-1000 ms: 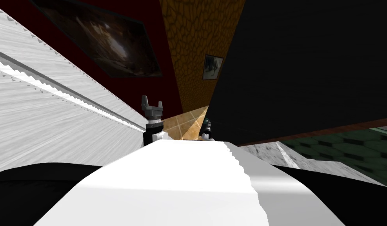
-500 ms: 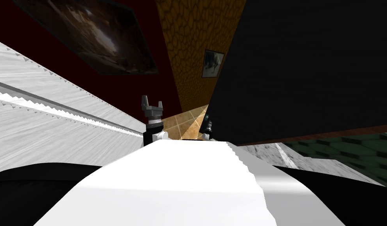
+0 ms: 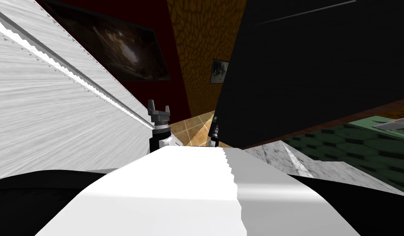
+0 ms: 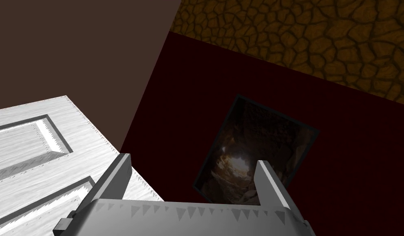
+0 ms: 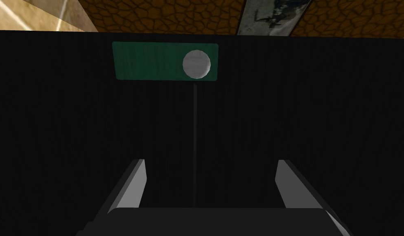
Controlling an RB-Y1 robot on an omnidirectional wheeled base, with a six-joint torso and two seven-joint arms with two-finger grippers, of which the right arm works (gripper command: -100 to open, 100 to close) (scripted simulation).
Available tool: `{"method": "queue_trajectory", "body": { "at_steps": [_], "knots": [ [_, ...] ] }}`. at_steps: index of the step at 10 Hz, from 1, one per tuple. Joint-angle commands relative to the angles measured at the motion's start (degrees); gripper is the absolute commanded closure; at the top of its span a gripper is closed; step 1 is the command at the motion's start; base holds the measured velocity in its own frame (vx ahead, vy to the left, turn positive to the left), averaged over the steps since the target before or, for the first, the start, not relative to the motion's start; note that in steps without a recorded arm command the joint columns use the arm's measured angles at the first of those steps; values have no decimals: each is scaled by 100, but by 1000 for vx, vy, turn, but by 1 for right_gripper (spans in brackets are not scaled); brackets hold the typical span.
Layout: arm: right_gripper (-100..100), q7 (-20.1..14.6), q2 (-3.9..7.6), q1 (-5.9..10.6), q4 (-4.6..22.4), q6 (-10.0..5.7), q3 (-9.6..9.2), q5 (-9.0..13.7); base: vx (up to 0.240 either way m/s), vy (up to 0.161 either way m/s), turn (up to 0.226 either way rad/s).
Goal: Push the door open
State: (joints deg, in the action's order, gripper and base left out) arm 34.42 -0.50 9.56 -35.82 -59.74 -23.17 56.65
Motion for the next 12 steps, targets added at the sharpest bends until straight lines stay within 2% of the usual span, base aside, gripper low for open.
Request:
{"method": "queue_trajectory", "body": {
  "at_steps": [1,2,3,4,5,6,9,12],
  "knots": [
    [-100,-19,-149,142,239,-90,-36,36,-75,83,-6],
    [-100,25,-89,56,96,-27,-30,24,-22,32,-3],
    [-100,-28,84,74,139,-40,-5,7,114,-35,7],
    [-100,-28,84,74,139,-40,-5,7,152,-52,15],
    [-100,-67,189,81,154,-36,22,-9,218,-56,18],
    [-100,-89,227,85,163,-33,38,-18,258,-45,22],
    [-100,-158,261,98,190,-25,85,-45,196,-25,17],
    [-100,-237,138,113,221,-17,140,-77,230,-39,22]
  ]
}}
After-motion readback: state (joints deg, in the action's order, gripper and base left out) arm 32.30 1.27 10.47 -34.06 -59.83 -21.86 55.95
